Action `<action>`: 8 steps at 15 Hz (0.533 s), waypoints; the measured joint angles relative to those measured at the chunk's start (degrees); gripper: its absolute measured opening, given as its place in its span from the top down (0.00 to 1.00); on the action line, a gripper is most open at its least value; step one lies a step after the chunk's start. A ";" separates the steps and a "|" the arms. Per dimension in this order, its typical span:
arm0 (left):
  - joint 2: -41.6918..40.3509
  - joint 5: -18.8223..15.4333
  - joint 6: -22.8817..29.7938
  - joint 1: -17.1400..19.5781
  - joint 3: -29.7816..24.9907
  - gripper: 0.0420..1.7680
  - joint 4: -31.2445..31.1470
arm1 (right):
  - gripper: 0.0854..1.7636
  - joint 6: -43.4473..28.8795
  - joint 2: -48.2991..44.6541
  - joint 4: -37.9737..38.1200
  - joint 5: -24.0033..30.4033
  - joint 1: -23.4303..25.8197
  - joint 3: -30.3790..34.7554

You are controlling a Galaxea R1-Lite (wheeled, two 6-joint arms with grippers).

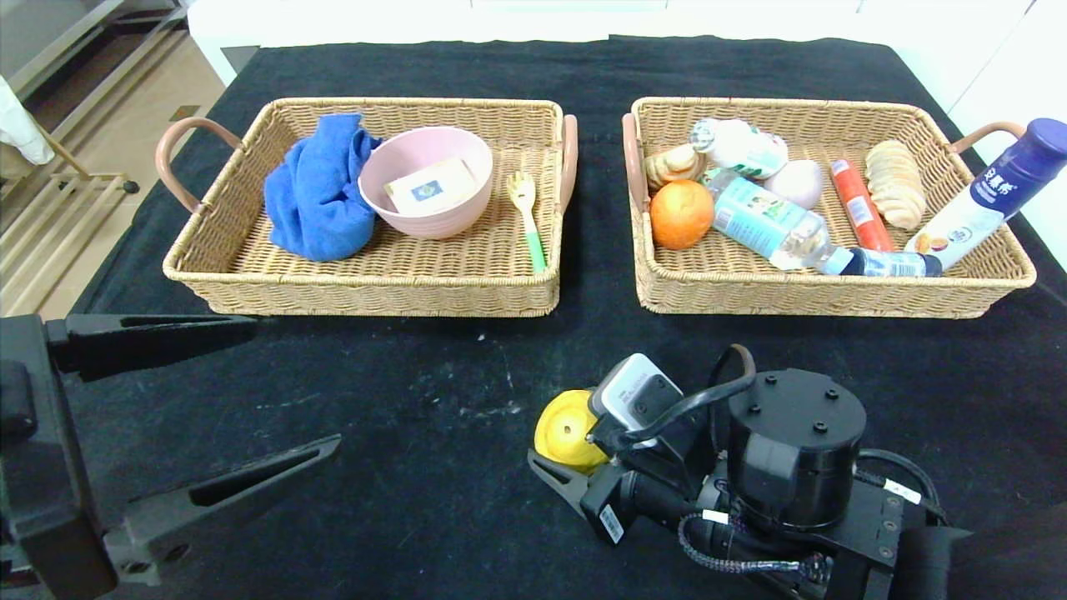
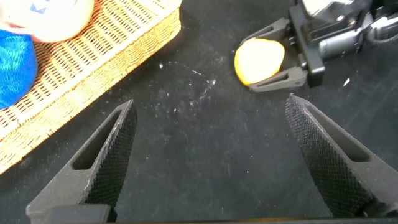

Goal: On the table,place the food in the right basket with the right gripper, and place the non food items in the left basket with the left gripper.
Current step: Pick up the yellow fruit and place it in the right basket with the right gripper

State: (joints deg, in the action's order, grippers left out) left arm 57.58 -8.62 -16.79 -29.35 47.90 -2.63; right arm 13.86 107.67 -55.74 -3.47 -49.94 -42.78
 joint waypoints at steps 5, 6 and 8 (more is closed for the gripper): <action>0.06 0.00 0.01 0.00 0.04 0.03 0.05 | 0.32 0.20 -3.75 0.85 -0.99 -0.20 -0.90; 0.06 -0.02 0.00 0.00 0.00 0.03 0.02 | 0.32 0.24 -4.61 1.49 -1.58 -0.18 -1.46; 0.11 -0.02 0.01 0.00 0.00 0.03 0.02 | 0.32 0.27 -6.35 4.30 -1.95 0.20 -3.34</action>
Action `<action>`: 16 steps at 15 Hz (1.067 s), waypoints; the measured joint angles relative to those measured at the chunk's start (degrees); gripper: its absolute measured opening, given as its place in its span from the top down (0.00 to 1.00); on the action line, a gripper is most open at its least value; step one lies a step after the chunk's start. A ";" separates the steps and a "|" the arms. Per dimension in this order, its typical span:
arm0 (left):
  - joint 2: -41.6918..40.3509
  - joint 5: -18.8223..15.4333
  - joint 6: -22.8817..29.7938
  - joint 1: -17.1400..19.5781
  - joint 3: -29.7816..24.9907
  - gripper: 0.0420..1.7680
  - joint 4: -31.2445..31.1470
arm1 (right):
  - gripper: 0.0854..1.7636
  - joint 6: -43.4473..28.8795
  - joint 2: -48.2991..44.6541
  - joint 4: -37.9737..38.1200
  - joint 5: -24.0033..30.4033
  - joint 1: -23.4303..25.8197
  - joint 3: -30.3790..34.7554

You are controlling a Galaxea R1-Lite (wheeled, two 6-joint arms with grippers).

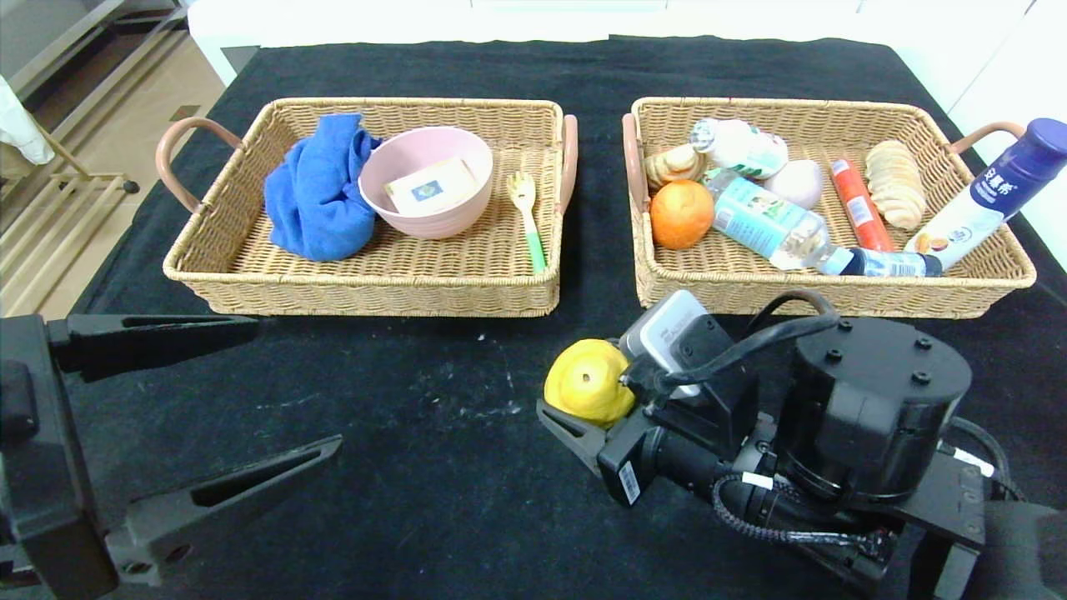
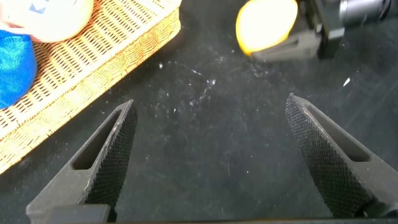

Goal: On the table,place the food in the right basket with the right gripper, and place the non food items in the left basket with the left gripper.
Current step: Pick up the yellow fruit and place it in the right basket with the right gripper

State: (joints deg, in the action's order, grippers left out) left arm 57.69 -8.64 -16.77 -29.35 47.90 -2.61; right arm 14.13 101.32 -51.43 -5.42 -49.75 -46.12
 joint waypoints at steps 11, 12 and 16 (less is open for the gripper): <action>0.13 0.00 -0.01 0.00 -0.09 0.03 0.05 | 0.32 -0.16 -6.25 12.07 0.20 12.43 -14.21; 0.17 -0.01 -0.01 0.00 -0.16 0.03 0.00 | 0.32 -0.18 -6.36 12.59 0.35 14.01 -15.35; 0.22 0.00 -0.01 0.00 -0.18 0.03 0.00 | 0.32 -0.11 -6.25 17.40 0.66 21.00 -20.97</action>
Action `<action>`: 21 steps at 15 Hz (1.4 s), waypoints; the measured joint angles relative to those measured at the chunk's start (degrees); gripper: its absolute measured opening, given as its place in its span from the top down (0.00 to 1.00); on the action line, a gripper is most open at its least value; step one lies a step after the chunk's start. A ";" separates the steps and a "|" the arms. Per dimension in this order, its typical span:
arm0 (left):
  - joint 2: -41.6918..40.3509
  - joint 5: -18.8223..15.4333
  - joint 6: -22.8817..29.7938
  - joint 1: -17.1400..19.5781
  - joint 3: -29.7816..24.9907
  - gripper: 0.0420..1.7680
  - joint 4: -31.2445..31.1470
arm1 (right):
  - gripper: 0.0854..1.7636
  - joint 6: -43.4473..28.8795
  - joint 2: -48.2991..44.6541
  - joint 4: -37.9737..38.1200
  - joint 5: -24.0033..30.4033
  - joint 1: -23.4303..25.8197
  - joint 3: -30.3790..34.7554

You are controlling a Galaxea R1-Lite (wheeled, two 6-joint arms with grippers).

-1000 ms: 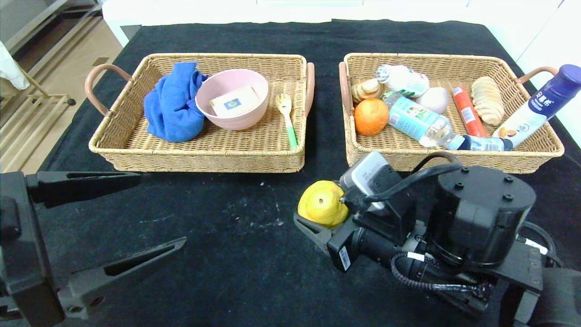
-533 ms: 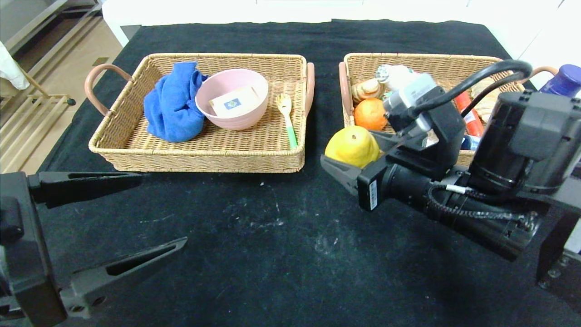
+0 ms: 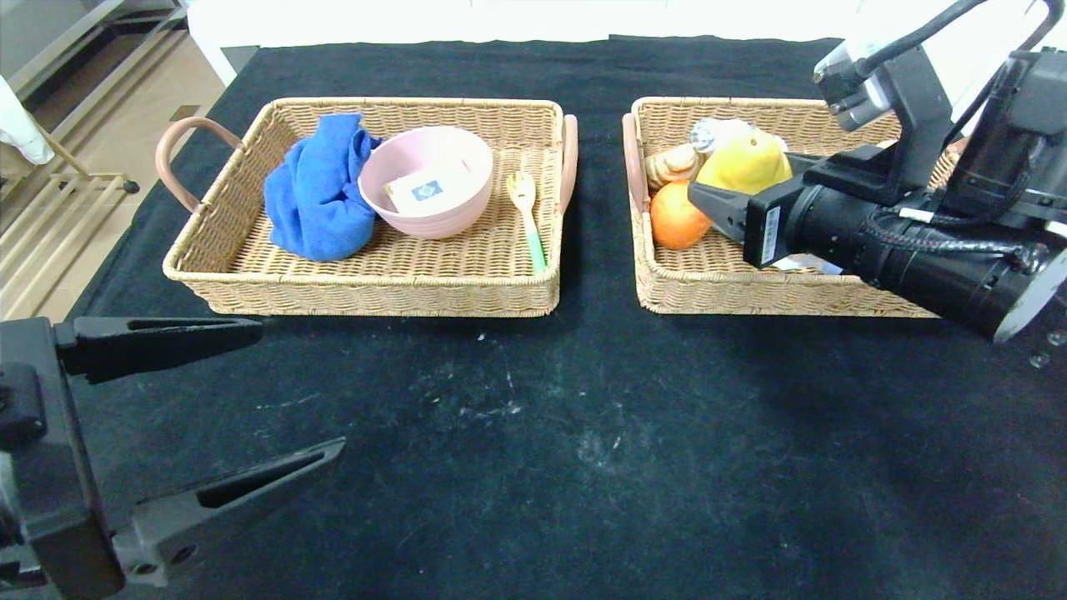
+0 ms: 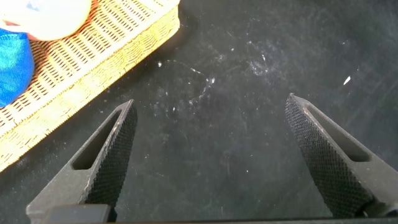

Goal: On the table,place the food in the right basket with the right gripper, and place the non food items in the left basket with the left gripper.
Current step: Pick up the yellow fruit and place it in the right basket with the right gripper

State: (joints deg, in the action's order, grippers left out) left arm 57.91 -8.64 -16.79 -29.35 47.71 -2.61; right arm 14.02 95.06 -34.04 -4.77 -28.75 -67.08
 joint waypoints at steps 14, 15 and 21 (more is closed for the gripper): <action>-0.16 -0.11 0.09 0.00 0.07 0.03 0.07 | 0.33 -0.51 10.40 4.72 -0.82 14.62 -18.62; -0.16 -0.11 0.09 0.00 0.10 0.03 0.07 | 0.33 -0.51 11.06 5.16 -0.99 15.17 -19.63; -0.24 -0.11 0.09 0.00 0.11 0.03 0.07 | 0.33 -0.51 12.85 7.74 -2.04 16.65 -22.64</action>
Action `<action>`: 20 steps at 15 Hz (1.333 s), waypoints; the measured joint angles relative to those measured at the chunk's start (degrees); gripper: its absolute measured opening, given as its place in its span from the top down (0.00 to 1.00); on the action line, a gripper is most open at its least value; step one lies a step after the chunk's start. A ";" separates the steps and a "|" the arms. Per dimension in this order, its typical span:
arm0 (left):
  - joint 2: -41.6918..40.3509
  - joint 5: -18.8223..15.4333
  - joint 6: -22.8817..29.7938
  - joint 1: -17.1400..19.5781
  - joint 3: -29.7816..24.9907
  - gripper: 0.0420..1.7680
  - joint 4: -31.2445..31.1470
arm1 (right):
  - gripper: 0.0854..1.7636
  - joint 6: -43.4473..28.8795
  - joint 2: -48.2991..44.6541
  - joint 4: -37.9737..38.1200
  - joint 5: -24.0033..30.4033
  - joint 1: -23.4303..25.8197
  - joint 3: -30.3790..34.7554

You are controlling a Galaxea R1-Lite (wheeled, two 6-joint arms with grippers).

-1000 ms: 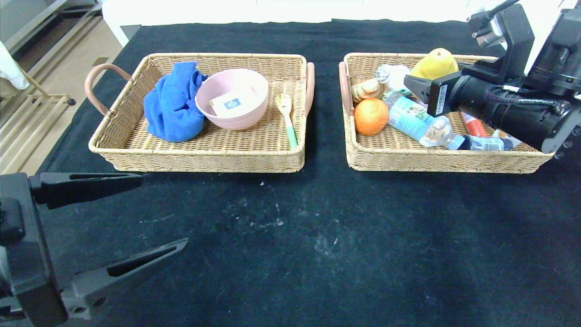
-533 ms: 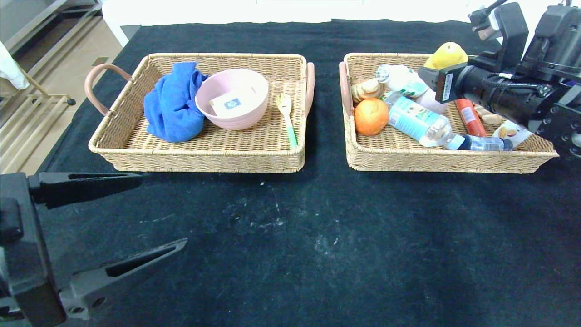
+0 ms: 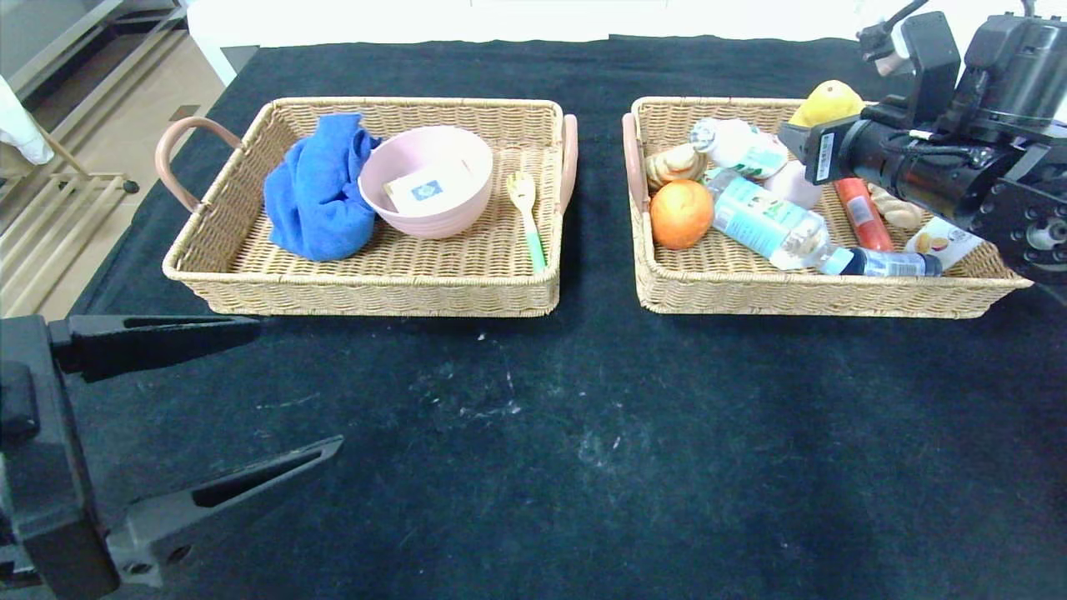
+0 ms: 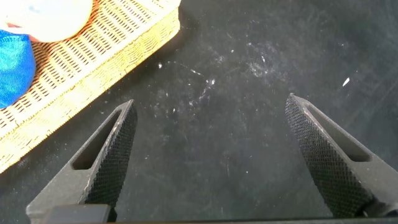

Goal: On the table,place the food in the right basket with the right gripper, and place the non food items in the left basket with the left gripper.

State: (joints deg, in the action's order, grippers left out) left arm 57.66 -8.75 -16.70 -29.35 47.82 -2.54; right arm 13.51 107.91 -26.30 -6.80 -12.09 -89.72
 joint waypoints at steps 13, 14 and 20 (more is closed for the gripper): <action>-0.02 0.02 0.11 0.00 -0.01 0.03 0.09 | 0.09 -0.01 -0.02 -0.27 0.30 0.27 0.74; 0.00 0.07 0.17 0.00 -0.01 0.03 0.15 | 0.08 0.05 -0.20 -0.27 0.39 0.27 1.02; 0.09 0.16 0.69 0.39 0.24 0.03 0.34 | 0.06 0.11 -3.84 2.02 1.22 0.00 4.58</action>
State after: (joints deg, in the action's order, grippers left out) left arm 57.75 -8.59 -16.01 -28.96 48.07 -2.19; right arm 13.62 104.07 -24.27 -5.58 -12.09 -85.14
